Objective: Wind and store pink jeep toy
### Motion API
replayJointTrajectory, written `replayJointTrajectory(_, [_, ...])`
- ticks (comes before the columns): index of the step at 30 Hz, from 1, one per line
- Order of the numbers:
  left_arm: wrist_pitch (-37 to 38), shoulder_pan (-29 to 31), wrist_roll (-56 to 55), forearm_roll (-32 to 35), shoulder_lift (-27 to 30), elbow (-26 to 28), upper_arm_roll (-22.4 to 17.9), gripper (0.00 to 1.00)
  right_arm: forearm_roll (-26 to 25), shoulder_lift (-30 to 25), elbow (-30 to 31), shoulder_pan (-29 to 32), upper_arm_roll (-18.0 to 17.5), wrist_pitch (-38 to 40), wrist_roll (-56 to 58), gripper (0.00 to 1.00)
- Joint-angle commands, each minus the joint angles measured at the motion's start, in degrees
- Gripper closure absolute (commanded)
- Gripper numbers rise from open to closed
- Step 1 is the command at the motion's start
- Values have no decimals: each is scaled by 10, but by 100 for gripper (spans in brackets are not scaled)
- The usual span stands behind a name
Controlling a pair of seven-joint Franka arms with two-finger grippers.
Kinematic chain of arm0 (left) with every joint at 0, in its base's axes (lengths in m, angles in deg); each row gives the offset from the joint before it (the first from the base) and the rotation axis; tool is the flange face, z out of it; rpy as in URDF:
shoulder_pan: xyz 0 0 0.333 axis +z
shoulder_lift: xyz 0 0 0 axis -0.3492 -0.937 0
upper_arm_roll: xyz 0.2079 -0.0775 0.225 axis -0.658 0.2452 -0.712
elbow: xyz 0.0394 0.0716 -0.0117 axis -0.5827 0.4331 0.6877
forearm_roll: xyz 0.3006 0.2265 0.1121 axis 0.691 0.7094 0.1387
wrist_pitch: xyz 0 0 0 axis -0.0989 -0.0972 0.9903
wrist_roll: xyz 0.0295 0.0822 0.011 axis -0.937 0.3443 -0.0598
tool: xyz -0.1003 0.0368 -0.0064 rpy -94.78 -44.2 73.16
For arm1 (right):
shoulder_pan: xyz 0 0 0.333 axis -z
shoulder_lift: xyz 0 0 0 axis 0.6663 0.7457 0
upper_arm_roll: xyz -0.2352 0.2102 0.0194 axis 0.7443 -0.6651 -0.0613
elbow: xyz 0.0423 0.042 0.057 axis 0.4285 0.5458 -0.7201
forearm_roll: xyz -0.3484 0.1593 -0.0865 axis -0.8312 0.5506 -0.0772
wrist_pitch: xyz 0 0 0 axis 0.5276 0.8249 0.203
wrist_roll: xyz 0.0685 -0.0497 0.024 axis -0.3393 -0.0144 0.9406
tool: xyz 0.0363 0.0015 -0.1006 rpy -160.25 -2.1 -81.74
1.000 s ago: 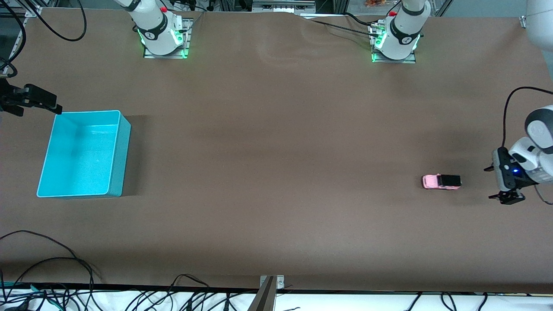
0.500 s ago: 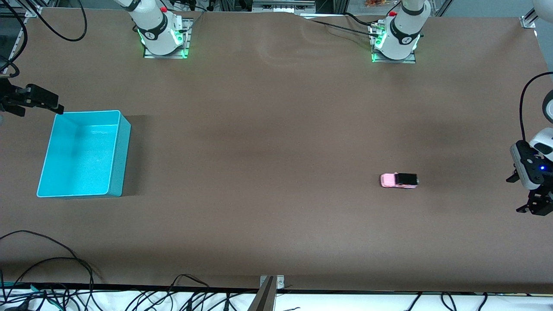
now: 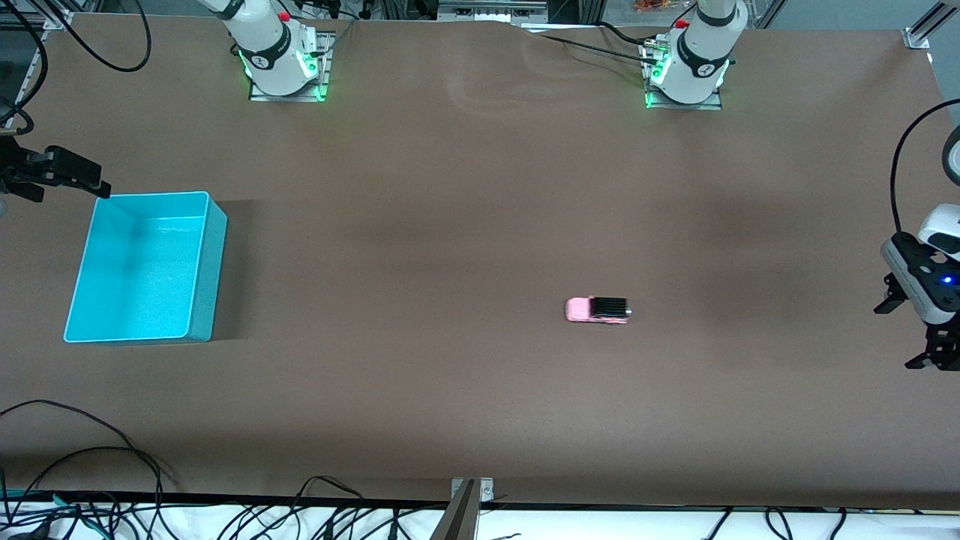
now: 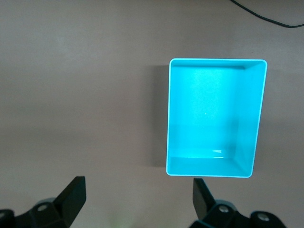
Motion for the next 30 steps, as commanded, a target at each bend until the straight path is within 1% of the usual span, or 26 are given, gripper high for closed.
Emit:
replayJointTrajectory(1, [32,-1,-114,7,44,25,-1,0,13,1,-6,-1,1,11,-12,0])
replayJointTrajectory(4, [49,-1,-173,25,53,25,-1,0,13,1,-6,-2,1,9,-13,0])
replayJointTrajectory(7, [73,-2,-235,28,58,26,0,0,13,1,-6,-2,1,9,-13,0])
replayJointTrajectory(18, [124,-3,-379,30,79,36,0,0,13,3,4,-5,1,3,-13,0])
replayJointTrajectory(22, [152,-13,-444,51,95,36,1,0,13,5,8,-6,0,1,-13,0])
replayJointTrajectory(25, [175,-14,-497,62,111,36,10,0,16,5,15,-9,-1,-5,-13,0])
replayJointTrajectory(30, [204,-14,-567,70,136,44,23,0,17,-4,44,-20,-5,-27,-15,0])
